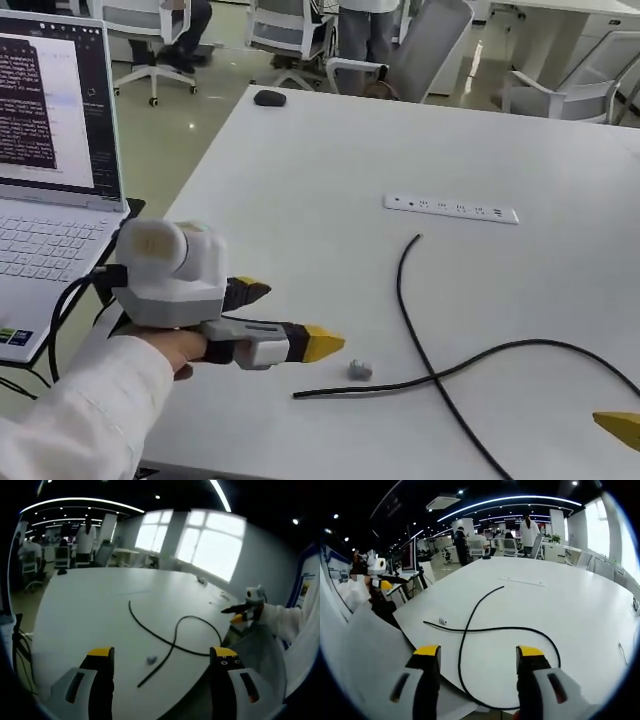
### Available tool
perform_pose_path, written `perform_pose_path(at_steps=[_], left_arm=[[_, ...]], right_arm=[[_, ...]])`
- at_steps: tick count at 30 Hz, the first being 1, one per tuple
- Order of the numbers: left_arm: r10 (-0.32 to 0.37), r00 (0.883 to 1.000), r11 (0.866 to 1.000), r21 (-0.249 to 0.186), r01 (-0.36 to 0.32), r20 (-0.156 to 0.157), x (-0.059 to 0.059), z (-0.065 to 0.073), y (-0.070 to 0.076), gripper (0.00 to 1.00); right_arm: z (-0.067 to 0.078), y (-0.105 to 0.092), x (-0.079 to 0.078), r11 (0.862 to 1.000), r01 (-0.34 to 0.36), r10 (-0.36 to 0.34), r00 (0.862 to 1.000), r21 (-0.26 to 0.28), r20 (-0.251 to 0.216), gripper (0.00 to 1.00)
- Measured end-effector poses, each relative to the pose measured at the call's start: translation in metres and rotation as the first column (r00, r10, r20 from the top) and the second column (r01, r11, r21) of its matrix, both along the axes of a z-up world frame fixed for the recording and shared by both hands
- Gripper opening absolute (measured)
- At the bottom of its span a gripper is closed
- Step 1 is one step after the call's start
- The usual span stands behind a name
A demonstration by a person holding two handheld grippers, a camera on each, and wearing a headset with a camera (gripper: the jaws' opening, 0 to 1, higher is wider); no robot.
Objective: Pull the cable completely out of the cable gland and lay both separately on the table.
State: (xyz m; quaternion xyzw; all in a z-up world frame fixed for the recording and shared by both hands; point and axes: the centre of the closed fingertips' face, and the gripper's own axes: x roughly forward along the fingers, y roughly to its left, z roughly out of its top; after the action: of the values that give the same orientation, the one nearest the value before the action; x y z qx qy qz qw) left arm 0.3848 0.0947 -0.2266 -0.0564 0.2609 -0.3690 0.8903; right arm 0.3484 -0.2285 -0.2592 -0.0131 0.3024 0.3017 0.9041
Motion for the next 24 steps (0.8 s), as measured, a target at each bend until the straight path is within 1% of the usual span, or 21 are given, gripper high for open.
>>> perform_pose_path(at_steps=[5,8,10,12,19,22,24], left_arm=[[0.004,1.0,1.0,-0.009,-0.004,-0.006,-0.001,-0.001,-0.001,0.78],[-0.004,1.0,1.0,-0.011,0.004,-0.011,-0.002,-0.003,-0.004,0.78],[-0.007,1.0,1.0,-0.012,0.007,-0.024,-0.001,-0.007,-0.006,0.78],[-0.006,1.0,1.0,-0.014,0.005,-0.03,-0.001,-0.008,-0.007,0.78],[-0.019,0.999,1.0,-0.015,0.018,-0.036,0.001,-0.008,-0.01,0.78],[-0.009,0.999,1.0,-0.022,0.008,-0.046,0.002,-0.01,-0.01,0.78],[-0.007,0.999,1.0,-0.025,0.006,-0.047,0.003,-0.01,-0.01,0.78]], right_arm=[[-0.001,0.001,0.001,1.0,-0.01,0.01,1.0,-0.006,-0.003,0.63],[0.001,0.001,0.001,1.0,-0.008,0.008,1.0,-0.005,0.0,0.63],[0.001,0.001,0.001,1.0,-0.005,0.006,1.0,-0.004,0.003,0.63],[0.001,0.0,0.001,1.0,-0.002,0.002,1.0,-0.004,0.004,0.63],[0.001,-0.006,0.001,1.0,0.016,-0.016,1.0,-0.004,0.003,0.62],[0.001,-0.007,0.002,1.0,0.022,-0.022,1.0,0.0,0.006,0.61],[0.002,-0.006,0.002,1.0,0.023,-0.023,1.0,0.006,0.006,0.61]])
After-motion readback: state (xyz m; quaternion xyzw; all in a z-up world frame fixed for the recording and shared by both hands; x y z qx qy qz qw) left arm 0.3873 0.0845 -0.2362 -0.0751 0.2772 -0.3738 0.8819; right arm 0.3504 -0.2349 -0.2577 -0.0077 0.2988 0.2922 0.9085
